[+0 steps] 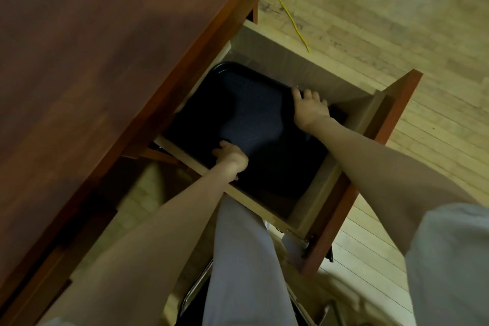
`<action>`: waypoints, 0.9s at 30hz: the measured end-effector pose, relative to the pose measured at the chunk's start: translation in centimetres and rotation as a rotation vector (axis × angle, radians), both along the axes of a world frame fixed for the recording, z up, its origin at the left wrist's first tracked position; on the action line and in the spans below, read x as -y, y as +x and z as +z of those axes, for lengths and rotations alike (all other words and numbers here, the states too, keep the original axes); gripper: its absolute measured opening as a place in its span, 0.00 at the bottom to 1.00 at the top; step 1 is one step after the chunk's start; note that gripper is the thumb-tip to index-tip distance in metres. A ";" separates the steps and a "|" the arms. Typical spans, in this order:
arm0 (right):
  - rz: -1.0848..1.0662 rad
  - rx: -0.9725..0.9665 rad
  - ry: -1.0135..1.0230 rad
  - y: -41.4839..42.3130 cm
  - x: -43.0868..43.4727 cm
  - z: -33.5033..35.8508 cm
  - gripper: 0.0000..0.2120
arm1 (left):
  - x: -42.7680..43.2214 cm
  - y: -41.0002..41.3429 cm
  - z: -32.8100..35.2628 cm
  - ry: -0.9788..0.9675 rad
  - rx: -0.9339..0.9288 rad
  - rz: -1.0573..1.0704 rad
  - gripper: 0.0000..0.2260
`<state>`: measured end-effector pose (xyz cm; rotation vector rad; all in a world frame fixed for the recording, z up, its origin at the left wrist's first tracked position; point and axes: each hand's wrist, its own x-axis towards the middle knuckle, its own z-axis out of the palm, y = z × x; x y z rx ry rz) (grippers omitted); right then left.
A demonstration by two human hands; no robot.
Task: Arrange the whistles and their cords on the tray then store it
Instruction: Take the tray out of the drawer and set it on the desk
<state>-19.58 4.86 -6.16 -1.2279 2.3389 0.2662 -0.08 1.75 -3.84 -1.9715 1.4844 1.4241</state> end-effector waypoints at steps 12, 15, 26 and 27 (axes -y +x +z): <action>-0.061 -0.001 -0.002 0.1 0.7 0.0 0.36 | -2.0 -2.1 0.0 -0.126 0.069 0.239 0.32; -0.137 0.009 -0.007 0.3 0.9 0.9 0.32 | -1.5 -1.8 -0.1 -0.124 0.019 0.458 0.29; -0.125 -0.040 -0.137 0.4 1.6 6.7 0.25 | 0.5 0.7 3.9 -0.126 -0.116 0.218 0.19; -0.111 -0.051 -0.124 0.6 1.4 7.5 0.23 | 0.4 1.0 4.6 -0.139 -0.136 0.267 0.17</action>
